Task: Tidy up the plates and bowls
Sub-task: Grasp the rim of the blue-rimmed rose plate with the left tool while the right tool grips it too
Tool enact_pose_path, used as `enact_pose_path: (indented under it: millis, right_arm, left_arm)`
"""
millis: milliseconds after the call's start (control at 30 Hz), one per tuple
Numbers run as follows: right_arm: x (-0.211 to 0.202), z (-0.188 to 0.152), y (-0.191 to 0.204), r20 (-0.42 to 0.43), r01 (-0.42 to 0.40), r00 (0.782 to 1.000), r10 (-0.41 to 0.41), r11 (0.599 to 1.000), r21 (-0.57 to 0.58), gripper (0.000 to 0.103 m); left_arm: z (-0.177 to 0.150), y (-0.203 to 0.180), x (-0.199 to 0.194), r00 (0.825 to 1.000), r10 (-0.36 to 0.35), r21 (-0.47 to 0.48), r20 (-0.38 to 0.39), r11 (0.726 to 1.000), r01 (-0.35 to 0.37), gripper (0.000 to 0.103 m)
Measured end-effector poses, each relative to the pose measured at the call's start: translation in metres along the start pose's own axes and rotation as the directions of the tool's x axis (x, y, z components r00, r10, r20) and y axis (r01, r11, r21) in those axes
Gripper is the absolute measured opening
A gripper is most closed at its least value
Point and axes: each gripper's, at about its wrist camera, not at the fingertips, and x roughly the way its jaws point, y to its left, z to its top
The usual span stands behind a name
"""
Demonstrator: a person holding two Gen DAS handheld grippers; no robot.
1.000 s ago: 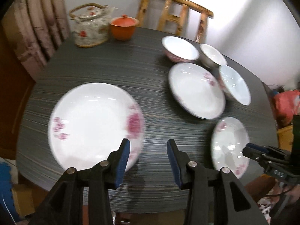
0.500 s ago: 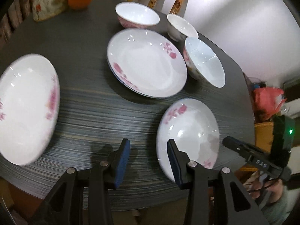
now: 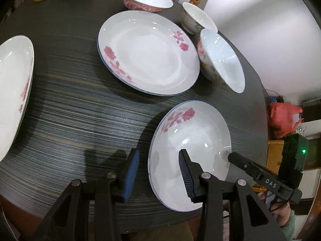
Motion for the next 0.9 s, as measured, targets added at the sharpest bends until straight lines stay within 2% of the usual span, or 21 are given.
enact_pose_path:
  millis: [167,667,700,767,900]
  right_arm:
    - [0.008,0.002,-0.003,-0.007,-0.013,1.000,0.013,1.000,0.011,0.027]
    - [0.017,0.001,-0.009,-0.025,-0.039,0.999,0.039,0.999,0.025,0.025]
    - [0.018,0.001,-0.009,-0.025,-0.038,0.999,0.038,0.999,0.025,0.024]
    - [0.018,0.001,-0.010,-0.025,-0.034,0.999,0.035,0.999,0.026,0.021]
    - [0.019,-0.001,-0.010,-0.025,-0.035,0.999,0.036,0.999,0.030,0.016]
  left_arm:
    - [0.002,0.002,0.008,1.000,-0.011,-0.021,-0.023,1.000,0.010,0.042]
    - [0.001,-0.007,0.018,1.000,0.010,0.004,-0.029,1.000,-0.009,0.039]
    - [0.000,-0.007,0.019,1.000,0.010,0.005,-0.029,1.000,-0.010,0.038]
    - [-0.001,-0.006,0.022,0.999,0.009,0.008,-0.039,1.000,-0.008,0.023]
    - [-0.003,-0.004,0.024,0.999,0.022,0.013,-0.040,1.000,-0.021,0.019]
